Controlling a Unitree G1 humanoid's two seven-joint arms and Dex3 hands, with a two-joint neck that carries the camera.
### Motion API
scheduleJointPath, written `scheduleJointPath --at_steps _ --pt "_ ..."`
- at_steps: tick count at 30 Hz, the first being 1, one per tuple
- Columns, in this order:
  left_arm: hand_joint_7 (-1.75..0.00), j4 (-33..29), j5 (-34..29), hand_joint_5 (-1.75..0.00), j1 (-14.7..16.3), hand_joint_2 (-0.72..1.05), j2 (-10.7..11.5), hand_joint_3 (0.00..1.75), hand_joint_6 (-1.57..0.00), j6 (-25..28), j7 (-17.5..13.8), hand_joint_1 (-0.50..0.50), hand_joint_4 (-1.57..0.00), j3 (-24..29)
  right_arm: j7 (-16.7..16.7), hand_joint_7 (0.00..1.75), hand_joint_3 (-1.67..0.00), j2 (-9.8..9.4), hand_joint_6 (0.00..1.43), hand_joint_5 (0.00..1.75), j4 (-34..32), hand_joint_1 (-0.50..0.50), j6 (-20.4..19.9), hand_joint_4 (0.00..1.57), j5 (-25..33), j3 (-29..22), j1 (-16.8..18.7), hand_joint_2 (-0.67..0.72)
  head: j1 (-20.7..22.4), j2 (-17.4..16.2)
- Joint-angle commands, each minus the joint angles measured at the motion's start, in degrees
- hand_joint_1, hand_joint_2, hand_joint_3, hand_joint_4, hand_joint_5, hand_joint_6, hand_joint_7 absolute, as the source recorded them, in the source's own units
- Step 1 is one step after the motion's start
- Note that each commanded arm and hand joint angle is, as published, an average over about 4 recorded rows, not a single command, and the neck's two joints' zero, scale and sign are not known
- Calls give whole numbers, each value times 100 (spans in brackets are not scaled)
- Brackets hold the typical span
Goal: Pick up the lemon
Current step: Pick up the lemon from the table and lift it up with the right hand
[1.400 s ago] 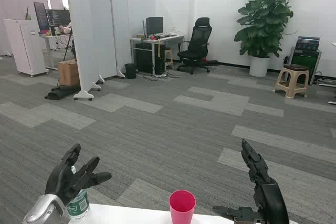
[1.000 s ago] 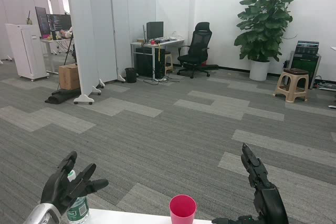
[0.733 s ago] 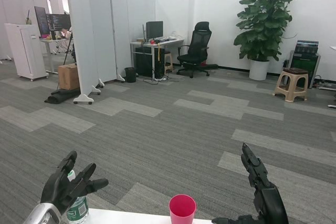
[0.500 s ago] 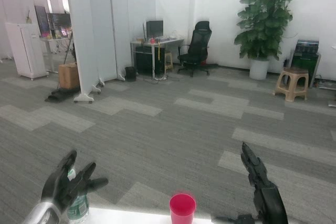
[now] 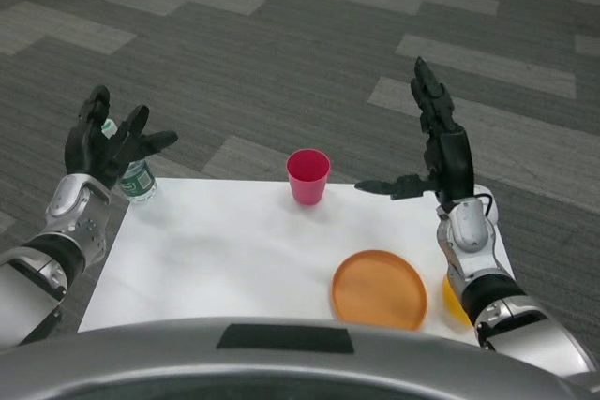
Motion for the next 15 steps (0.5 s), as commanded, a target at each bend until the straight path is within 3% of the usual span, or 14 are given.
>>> scheduleJointPath --at_steps 1,8,12,15 --pt "0 -10 2 0 2 96 6 9 0 -50 -9 50 -4 13 -35 0 -24 -21 0 29 42 -21 28 0 44 -10 -164 -3 -43 -70" --pt "0 -10 0 0 2 96 6 9 0 -50 -11 50 -4 4 -35 0 -24 -21 0 29 49 -21 28 0 39 -21 -164 -3 -134 -91" --pt "0 -10 0 0 2 96 6 9 0 -50 -7 50 -4 4 -39 0 -24 -21 0 29 47 -21 28 0 46 -50 -164 -3 -515 2" --pt "0 -21 2 0 2 96 6 7 0 -50 -9 50 -4 0 -39 0 -24 -21 0 29 -4 -22 28 0 42 -177 -116 -3 -1828 256"
